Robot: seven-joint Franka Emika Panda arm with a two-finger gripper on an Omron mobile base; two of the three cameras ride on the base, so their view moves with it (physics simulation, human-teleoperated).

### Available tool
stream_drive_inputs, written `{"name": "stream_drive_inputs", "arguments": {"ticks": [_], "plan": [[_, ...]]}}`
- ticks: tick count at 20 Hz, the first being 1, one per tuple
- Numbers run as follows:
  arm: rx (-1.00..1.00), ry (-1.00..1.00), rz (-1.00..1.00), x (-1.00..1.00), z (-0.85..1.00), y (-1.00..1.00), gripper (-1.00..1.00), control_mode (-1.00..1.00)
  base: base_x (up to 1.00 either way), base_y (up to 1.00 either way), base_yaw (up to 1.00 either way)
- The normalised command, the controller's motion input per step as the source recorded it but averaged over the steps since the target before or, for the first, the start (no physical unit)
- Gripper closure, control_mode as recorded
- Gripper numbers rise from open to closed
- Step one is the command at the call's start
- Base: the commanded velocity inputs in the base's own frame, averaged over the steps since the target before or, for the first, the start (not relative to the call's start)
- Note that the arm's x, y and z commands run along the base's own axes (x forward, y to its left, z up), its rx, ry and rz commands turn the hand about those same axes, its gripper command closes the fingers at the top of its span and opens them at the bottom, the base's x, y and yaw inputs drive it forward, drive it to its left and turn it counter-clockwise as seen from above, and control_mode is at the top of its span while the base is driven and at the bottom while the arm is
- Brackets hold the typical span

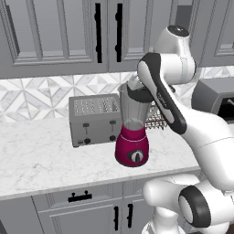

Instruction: Close the lid blender by securely placing the lid on top.

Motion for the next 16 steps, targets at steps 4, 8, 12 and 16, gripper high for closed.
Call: {"name": "stream_drive_inputs", "arguments": {"ticks": [4,8,12,16], "plan": [[0.0,0.0,0.0,0.2,-0.11,0.0,1.0,-1.0,0.0,0.0,0.0],[0.0,0.0,0.0,0.26,-0.03,0.0,1.0,-1.0,0.0,0.0,0.0],[0.0,0.0,0.0,0.3,0.0,0.0,1.0,-1.0,0.0,0.0,0.0],[0.0,0.0,0.0,0.25,0.0,0.0,1.0,-1.0,0.0,0.0,0.0]]}}
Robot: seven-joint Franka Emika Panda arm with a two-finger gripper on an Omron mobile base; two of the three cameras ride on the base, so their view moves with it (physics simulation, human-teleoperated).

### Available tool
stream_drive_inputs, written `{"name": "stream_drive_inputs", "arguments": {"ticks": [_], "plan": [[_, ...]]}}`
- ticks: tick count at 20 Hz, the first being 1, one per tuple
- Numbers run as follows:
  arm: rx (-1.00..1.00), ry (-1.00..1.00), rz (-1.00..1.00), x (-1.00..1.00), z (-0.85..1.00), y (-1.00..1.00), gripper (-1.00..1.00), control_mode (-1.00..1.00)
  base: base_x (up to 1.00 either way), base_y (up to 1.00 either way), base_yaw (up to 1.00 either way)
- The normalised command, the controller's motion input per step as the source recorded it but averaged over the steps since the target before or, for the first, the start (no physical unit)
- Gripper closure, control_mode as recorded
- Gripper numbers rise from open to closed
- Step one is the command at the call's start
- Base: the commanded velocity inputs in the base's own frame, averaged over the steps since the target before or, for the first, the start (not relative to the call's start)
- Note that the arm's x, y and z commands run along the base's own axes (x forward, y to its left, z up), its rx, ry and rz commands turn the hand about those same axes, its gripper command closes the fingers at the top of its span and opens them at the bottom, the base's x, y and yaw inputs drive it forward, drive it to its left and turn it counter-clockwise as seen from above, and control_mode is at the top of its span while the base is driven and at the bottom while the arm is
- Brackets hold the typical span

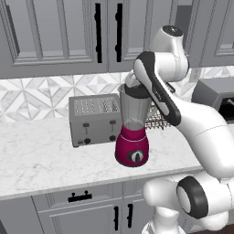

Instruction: Close the lid blender by securely placing the lid on top.

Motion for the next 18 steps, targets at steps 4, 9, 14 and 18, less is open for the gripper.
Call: {"name": "stream_drive_inputs", "arguments": {"ticks": [4,9,14,18], "plan": [[0.0,0.0,0.0,0.28,-0.07,0.0,1.0,-1.0,0.0,0.0,0.0],[0.0,0.0,-0.01,0.25,-0.06,0.0,1.0,-1.0,0.0,0.0,0.0],[0.0,-0.02,-0.02,0.17,-0.01,0.02,1.0,-1.0,0.0,0.0,0.0],[0.0,-0.03,-0.02,0.13,-0.02,0.04,1.0,-1.0,0.0,0.0,0.0]]}}
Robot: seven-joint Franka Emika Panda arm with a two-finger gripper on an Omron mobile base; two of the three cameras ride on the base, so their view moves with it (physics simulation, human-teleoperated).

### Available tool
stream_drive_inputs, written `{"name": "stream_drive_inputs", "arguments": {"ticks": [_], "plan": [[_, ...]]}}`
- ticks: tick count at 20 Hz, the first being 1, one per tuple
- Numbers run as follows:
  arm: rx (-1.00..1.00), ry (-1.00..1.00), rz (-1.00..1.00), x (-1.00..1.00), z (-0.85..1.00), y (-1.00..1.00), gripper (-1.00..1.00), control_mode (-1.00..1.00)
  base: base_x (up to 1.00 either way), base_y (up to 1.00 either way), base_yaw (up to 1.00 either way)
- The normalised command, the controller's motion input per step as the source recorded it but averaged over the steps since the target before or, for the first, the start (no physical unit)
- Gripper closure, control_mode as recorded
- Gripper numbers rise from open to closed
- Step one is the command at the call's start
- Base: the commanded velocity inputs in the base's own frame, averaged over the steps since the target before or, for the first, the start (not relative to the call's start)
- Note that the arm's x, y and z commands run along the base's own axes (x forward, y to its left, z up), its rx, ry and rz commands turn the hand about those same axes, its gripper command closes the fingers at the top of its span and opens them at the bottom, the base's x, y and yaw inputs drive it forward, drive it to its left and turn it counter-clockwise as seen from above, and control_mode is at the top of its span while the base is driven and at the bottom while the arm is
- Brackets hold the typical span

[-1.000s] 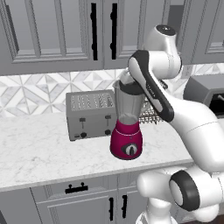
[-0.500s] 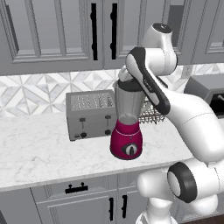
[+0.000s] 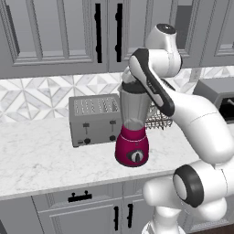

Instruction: Close the lid blender by securely placing the lid on top.

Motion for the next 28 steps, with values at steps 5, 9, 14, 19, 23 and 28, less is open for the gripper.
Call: {"name": "stream_drive_inputs", "arguments": {"ticks": [5,9,14,19,23,28], "plan": [[0.0,-0.02,-0.03,0.1,-0.06,0.08,1.0,-1.0,0.0,0.0,0.0],[0.0,-0.01,-0.03,0.08,-0.12,0.07,1.0,-1.0,0.0,0.0,0.0],[0.0,-0.01,-0.03,0.13,-0.05,0.03,1.0,-1.0,0.0,0.0,0.0],[0.0,0.0,-0.05,0.08,-0.16,0.0,1.0,-1.0,0.0,0.0,0.0],[0.0,0.0,-0.07,0.0,-0.3,0.0,1.0,-1.0,0.0,0.0,0.0],[0.0,0.0,-0.07,0.02,-0.34,0.0,1.0,-1.0,0.0,0.0,0.0]]}}
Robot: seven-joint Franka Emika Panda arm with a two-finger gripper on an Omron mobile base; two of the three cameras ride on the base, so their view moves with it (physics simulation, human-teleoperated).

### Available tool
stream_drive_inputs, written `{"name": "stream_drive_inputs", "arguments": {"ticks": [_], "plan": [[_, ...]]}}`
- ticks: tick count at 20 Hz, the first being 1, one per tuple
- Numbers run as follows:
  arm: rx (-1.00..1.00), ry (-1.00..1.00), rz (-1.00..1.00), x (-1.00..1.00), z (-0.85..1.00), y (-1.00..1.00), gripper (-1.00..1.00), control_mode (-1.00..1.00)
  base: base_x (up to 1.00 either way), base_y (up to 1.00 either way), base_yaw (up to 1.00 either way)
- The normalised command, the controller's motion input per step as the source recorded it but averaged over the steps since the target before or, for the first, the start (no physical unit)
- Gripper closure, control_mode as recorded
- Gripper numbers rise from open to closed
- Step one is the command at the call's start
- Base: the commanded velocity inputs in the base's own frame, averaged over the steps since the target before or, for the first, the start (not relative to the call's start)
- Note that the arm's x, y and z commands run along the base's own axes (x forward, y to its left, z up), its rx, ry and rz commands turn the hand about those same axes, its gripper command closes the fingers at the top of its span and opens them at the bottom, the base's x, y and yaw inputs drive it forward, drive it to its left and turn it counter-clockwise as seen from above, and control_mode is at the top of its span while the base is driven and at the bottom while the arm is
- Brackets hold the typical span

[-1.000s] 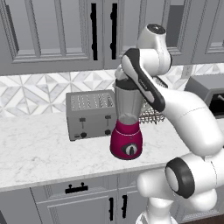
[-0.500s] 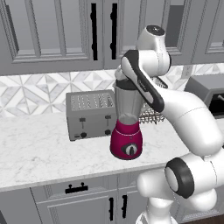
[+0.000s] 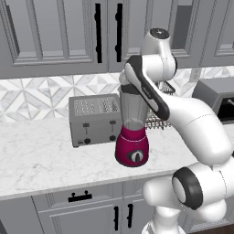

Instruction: Close the lid blender by securely placing the lid on top.

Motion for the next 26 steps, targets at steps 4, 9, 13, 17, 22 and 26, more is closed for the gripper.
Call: {"name": "stream_drive_inputs", "arguments": {"ticks": [4,9,13,17,22,26], "plan": [[0.0,0.0,-0.09,0.07,-0.29,0.0,1.0,-1.0,0.0,0.0,0.0],[0.0,0.0,-0.08,0.01,-0.04,0.0,1.0,-1.0,0.0,0.0,0.0],[0.0,0.01,-0.07,0.0,0.0,0.0,1.0,-1.0,0.0,0.0,0.0],[0.0,0.01,-0.06,0.0,0.03,0.0,1.0,-1.0,0.0,0.0,0.0],[0.0,0.0,-0.06,0.0,0.14,0.0,1.0,-1.0,0.0,0.0,0.0],[0.0,0.0,-0.06,0.0,0.29,0.0,1.0,-1.0,0.0,0.0,0.0]]}}
